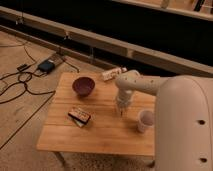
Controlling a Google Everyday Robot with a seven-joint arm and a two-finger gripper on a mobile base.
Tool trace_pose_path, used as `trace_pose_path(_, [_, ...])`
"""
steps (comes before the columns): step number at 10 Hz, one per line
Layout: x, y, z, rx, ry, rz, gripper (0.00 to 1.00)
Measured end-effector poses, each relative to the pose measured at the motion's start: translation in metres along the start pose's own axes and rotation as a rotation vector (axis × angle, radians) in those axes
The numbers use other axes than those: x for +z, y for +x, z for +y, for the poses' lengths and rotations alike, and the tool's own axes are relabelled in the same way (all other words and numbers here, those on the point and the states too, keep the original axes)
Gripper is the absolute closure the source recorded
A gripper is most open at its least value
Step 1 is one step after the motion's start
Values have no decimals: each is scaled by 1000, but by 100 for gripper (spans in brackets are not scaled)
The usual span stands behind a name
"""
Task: Drag the pepper across the table
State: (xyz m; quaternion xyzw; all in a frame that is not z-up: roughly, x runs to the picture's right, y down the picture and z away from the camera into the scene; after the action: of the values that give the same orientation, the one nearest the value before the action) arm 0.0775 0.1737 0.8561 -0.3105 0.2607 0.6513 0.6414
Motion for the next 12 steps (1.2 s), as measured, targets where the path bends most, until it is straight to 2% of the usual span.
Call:
trace_pose_path(3, [10, 42, 26, -10, -6, 19, 100])
trace_pose_path(4, [12, 48, 30, -10, -8, 20, 100])
trace_pose_path(7, [26, 118, 64, -14, -8, 47, 100])
trace_pose_path(9, [32, 150, 75, -7, -1, 66, 100])
trace_pose_path(10, [37, 175, 82, 3, 6, 80, 100])
trace_pose_path(12, [42, 200, 85, 3, 29, 92, 100])
